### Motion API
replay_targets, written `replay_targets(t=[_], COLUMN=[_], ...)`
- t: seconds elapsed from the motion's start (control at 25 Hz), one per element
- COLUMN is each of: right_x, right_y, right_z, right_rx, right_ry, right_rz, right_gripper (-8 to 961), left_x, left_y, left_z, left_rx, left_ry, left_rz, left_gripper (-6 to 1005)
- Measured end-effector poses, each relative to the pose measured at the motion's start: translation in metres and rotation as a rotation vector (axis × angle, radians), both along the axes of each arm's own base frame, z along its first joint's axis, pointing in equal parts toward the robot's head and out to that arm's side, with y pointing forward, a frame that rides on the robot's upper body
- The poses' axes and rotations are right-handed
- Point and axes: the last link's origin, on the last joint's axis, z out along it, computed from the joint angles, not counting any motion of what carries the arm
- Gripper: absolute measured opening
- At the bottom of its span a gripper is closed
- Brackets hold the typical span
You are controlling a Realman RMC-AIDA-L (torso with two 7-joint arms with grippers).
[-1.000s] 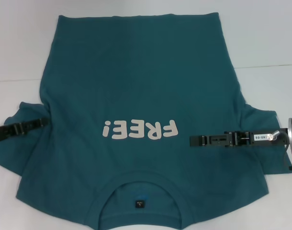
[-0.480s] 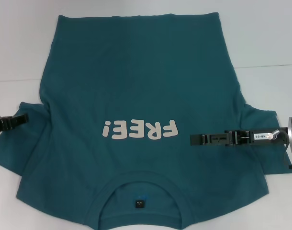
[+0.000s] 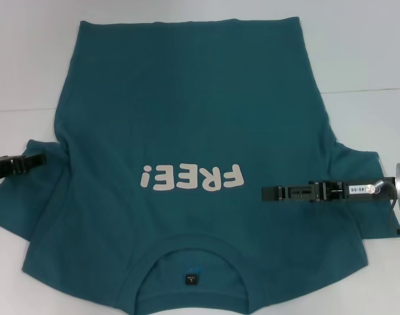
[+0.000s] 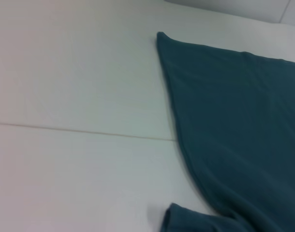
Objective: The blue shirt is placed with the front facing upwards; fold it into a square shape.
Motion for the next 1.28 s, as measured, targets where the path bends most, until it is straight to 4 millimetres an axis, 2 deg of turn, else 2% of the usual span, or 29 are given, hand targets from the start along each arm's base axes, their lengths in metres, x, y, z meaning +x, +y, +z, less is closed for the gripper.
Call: replay_targets(t=[0.32, 1.28], right_x=[0.002, 0.002], right_y=[-0.001, -0.001], right_z=[0.000, 0.000], right_rx=[-0.001, -0.001], right_ry=[0.000, 0.001], right_rz=[-0.005, -0.007], right_gripper=[924, 924], left_x=[-0.002, -0.004], left_y=[0.002, -0.006], left_z=[0.004, -0.006], left_rx=[0.012, -0.061], left_ry=[0.013, 0.015], left_rz=[0.007, 0.001], left_gripper=[874, 834])
